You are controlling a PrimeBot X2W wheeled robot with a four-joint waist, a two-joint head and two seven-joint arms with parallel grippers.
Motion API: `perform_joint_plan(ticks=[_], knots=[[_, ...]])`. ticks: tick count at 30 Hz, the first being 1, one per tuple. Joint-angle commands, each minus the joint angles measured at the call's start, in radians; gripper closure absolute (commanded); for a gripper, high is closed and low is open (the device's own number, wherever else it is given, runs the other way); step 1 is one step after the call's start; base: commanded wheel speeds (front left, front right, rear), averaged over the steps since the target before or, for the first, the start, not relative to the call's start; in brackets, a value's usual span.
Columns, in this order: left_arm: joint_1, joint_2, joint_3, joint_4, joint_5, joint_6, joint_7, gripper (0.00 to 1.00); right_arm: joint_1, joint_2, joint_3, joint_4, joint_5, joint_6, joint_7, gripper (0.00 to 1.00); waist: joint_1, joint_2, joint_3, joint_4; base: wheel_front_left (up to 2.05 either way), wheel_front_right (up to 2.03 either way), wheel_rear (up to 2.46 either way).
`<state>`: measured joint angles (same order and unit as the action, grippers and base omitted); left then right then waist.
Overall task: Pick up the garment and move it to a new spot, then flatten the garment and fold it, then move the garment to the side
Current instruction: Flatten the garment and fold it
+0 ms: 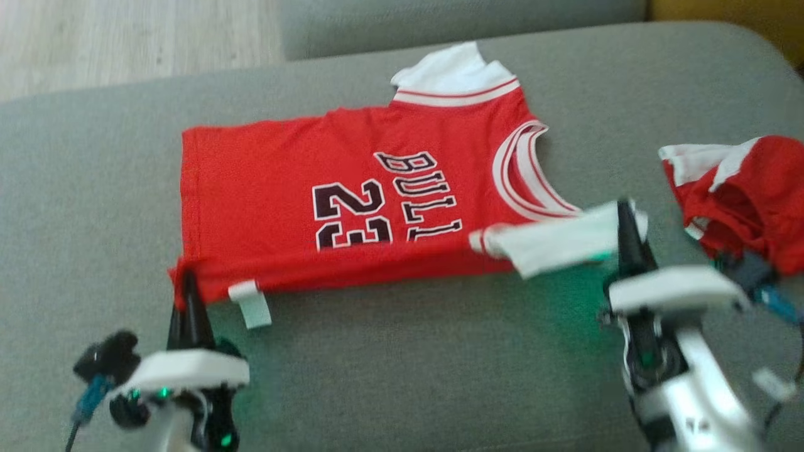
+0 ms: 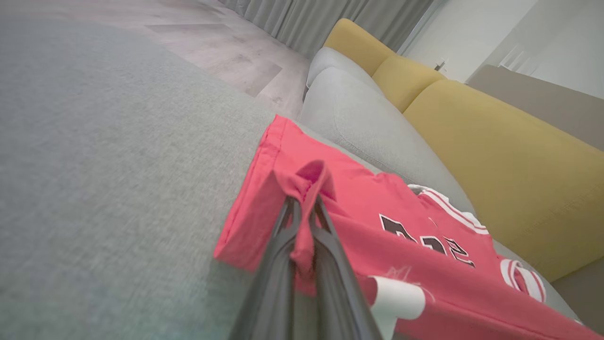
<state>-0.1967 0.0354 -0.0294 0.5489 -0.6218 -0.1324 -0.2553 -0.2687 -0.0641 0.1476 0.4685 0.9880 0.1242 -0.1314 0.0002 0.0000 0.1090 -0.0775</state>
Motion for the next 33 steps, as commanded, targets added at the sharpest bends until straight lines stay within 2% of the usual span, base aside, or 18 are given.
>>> perform_joint_plan(ticks=[1,5,10,11,12,13,16,19,22,24,27,33], knots=[[-0.050,0.015,0.032,0.000,0.008,0.002,-0.006,1.00,-0.067,0.009,0.013,-0.002,-0.013,0.007,-0.001,1.00,-0.0002,0.0000,0.031,0.012,0.00,0.00,0.00],[-0.186,0.015,0.011,0.129,0.033,0.010,-0.006,1.00,-0.245,0.013,0.009,0.162,-0.068,0.007,-0.018,1.00,-0.0002,0.0000,0.093,0.034,0.00,0.00,0.00],[-0.293,0.015,0.011,0.217,0.058,0.022,-0.006,1.00,-0.378,0.014,0.059,0.310,-0.057,0.007,-0.069,1.00,-0.0002,0.0000,0.136,0.052,0.00,0.00,0.00],[-0.307,0.015,0.014,0.225,0.067,0.026,-0.006,0.96,-0.399,0.014,0.072,0.333,-0.058,0.007,-0.082,0.91,-0.0002,0.0000,0.141,0.055,0.00,0.00,0.00],[-0.318,0.015,0.019,0.225,0.074,0.031,-0.006,0.53,-0.416,0.014,0.078,0.358,-0.064,0.007,-0.097,0.25,-0.0002,0.0000,0.144,0.058,0.00,0.00,0.00],[-0.325,0.015,0.025,0.217,0.084,0.037,-0.006,0.00,-0.430,0.014,0.085,0.380,-0.081,0.007,-0.110,0.00,-0.0002,0.0000,0.147,0.060,0.00,0.00,0.00],[-0.318,0.015,0.058,0.161,0.149,0.052,-0.006,0.00,-0.460,0.003,0.107,0.382,-0.212,0.007,-0.129,0.00,-0.0002,0.0000,0.150,0.063,0.00,0.00,0.00],[-0.267,0.015,0.097,0.070,0.251,0.069,-0.006,0.00,-0.414,-0.026,0.067,0.246,-0.447,0.007,-0.130,0.00,-0.0002,0.0000,0.142,0.060,0.00,0.00,0.00],[-0.185,0.015,0.113,-0.004,0.324,0.076,-0.006,0.00,-0.313,-0.017,0.011,0.123,-0.650,0.007,-0.130,0.00,-0.0002,0.0000,0.124,0.054,0.00,0.00,0.00],[-0.126,0.015,0.105,-0.038,0.368,0.077,-0.006,0.00,-0.243,-0.006,-0.016,0.066,-0.745,0.007,-0.130,0.00,-0.0002,0.0000,0.107,0.051,0.00,0.00,0.00],[-0.046,0.015,0.093,-0.069,0.398,0.086,-0.006,0.00,-0.148,0.006,-0.030,0.019,-0.837,0.007,-0.130,0.00,-0.0002,0.0000,0.077,0.046,0.00,0.00,0.00],[0.080,0.015,0.070,-0.106,0.411,0.103,-0.006,0.00,-0.019,0.013,-0.036,0.011,-0.880,0.007,-0.130,0.00,-0.0002,0.0000,0.012,0.039,0.00,0.00,0.00]])
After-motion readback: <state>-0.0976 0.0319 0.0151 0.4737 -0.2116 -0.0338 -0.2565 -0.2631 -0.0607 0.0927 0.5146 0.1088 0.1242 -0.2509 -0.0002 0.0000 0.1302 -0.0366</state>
